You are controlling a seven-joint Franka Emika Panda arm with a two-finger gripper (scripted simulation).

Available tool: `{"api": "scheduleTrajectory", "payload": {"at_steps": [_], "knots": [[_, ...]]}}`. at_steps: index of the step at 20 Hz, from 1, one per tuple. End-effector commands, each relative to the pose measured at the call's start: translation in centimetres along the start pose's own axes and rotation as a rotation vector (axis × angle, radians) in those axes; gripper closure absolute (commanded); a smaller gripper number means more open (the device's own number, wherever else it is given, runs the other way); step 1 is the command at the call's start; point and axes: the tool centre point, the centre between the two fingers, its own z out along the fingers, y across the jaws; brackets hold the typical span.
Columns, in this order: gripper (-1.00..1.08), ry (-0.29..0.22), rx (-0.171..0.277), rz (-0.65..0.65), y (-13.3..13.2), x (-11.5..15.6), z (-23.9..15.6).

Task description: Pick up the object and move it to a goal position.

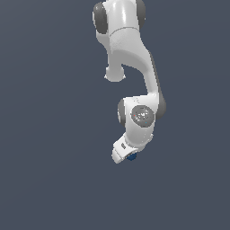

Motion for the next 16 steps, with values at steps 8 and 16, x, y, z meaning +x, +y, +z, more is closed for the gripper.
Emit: {"api": "scheduleTrajectory", "payload": {"at_steps": [8, 16], "knots": [[-0.92, -0.001, 0.000, -0.002, 0.0, 0.1, 2.8], [1.08, -0.001, 0.000, -0.002, 0.0, 0.1, 2.7]]}}
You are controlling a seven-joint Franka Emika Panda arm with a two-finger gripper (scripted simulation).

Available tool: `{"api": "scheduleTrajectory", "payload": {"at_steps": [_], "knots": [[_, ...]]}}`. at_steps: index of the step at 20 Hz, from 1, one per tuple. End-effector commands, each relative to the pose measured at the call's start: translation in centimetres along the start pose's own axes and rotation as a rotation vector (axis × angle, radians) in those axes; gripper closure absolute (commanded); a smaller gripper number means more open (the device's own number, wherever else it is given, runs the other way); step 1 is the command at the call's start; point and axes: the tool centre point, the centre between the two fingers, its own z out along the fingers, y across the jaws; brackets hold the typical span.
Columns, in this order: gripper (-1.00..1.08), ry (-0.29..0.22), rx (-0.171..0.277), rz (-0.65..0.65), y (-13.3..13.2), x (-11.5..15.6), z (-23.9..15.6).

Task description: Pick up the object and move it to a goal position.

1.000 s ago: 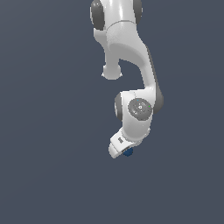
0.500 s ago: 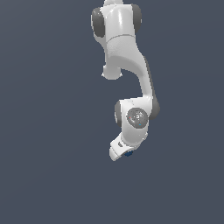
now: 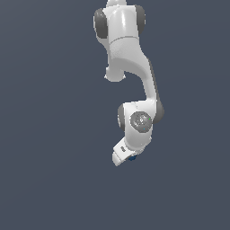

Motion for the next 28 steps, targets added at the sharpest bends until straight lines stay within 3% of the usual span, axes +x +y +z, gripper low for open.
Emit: {"api": "scheduleTrajectory", "payload": {"at_steps": [1, 15, 28], "knots": [[1.08, 0.001, 0.000, 0.000, 0.0, 0.0, 0.0], [1.08, 0.000, 0.000, 0.000, -1.1, -0.5, -2.5], [1.08, -0.001, -0.002, 0.000, -5.8, -2.6, -12.5]]}}
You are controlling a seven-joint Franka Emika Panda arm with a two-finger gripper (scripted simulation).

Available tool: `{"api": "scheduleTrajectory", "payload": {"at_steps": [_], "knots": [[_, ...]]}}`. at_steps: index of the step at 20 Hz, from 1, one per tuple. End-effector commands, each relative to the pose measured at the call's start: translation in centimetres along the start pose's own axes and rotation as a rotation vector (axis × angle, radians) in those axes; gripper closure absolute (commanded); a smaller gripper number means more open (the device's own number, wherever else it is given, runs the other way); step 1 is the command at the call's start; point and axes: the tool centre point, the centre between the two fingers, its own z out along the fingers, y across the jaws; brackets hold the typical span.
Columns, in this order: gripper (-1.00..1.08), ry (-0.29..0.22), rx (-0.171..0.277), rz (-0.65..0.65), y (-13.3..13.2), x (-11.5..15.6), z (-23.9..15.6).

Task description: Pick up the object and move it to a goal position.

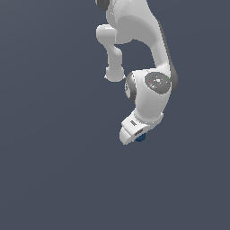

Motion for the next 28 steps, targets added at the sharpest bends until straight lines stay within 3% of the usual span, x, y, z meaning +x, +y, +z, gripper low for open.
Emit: {"api": "scheduleTrajectory", "payload": {"at_steps": [1, 28], "knots": [[1.08, 0.001, -0.001, 0.000, -1.1, -0.5, -2.5], [1.08, 0.002, -0.001, -0.001, -13.6, -5.5, -30.6]]}}
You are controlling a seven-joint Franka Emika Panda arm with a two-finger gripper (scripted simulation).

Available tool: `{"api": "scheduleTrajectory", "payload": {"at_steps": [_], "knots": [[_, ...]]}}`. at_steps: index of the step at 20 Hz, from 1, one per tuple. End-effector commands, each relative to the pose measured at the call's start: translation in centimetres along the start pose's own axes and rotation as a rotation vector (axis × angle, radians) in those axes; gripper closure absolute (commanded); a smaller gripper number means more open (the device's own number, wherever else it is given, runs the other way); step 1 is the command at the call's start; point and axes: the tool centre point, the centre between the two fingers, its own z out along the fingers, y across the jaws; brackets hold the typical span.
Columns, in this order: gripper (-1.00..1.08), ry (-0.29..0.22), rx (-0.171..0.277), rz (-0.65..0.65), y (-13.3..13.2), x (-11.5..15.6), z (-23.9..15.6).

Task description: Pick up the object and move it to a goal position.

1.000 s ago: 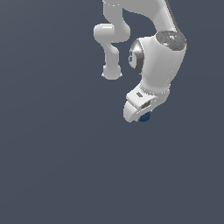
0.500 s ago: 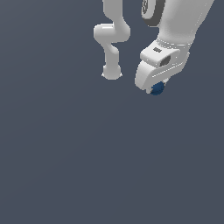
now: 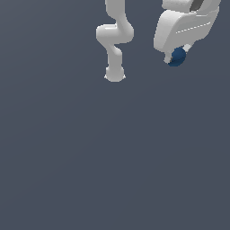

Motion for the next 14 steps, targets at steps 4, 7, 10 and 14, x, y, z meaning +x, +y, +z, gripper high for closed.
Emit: {"api": "scheduleTrajectory", "payload": {"at_steps": [4, 7, 10, 14], "knots": [[1.08, 0.000, 0.001, 0.001, -1.4, -0.5, -3.5], [1.08, 0.000, 0.001, 0.001, -1.9, -0.6, -4.6], [1.08, 0.000, 0.001, 0.002, -2.1, -0.6, -5.3], [1.08, 0.000, 0.001, 0.002, -2.2, -0.5, -5.4]]}}
